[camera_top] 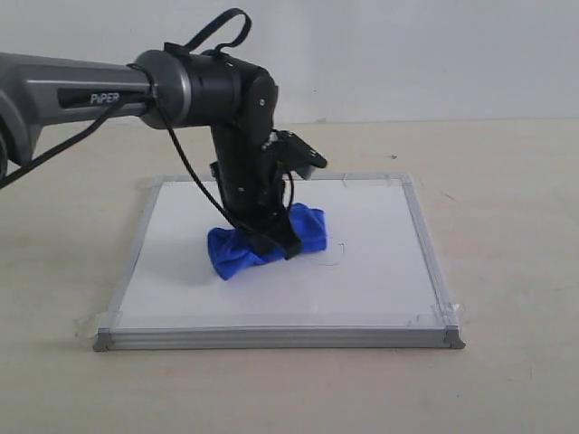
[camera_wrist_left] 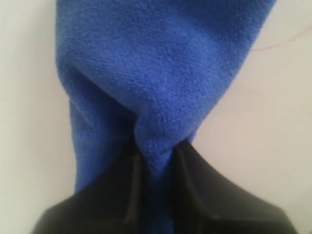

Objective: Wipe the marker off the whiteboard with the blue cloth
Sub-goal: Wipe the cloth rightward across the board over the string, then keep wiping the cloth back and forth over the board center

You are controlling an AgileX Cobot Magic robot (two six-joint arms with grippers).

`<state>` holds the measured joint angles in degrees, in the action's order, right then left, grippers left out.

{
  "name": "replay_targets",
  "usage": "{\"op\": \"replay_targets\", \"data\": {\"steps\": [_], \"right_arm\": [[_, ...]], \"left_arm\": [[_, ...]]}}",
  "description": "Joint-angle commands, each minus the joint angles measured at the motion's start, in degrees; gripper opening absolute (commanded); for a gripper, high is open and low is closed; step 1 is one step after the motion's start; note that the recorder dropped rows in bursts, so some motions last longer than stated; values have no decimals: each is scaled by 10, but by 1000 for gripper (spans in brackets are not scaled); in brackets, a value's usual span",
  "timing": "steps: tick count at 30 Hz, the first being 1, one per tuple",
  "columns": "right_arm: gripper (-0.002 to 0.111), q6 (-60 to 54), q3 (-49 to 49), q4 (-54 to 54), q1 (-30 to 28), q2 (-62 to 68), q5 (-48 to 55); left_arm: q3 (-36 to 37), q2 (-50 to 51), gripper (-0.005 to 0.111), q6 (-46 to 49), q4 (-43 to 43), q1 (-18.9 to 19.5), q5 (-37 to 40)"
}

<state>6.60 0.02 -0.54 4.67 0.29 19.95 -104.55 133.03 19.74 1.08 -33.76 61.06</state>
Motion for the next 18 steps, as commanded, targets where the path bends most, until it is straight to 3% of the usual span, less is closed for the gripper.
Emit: {"op": "replay_targets", "data": {"steps": [1,3,7,10,15,18], "right_arm": [[0,-1,0,-1,-1,-3,-4],[0,-1,0,-1,-1,-3,-4],[0,-1,0,-1,-1,-3,-4],[0,-1,0,-1,-1,-3,-4],[0,-1,0,-1,-1,-3,-4],[0,-1,0,-1,-1,-3,-4]], "left_arm": [[-2,4,4,84,-82,-69,18],[-4,4,4,116,-69,-92,33],[-16,4,4,71,11,-101,22],[-24,4,4,38,44,-78,9],[-39,15,4,-22,43,-20,-9],[-48,31,4,-45,34,-5,-7]]}}
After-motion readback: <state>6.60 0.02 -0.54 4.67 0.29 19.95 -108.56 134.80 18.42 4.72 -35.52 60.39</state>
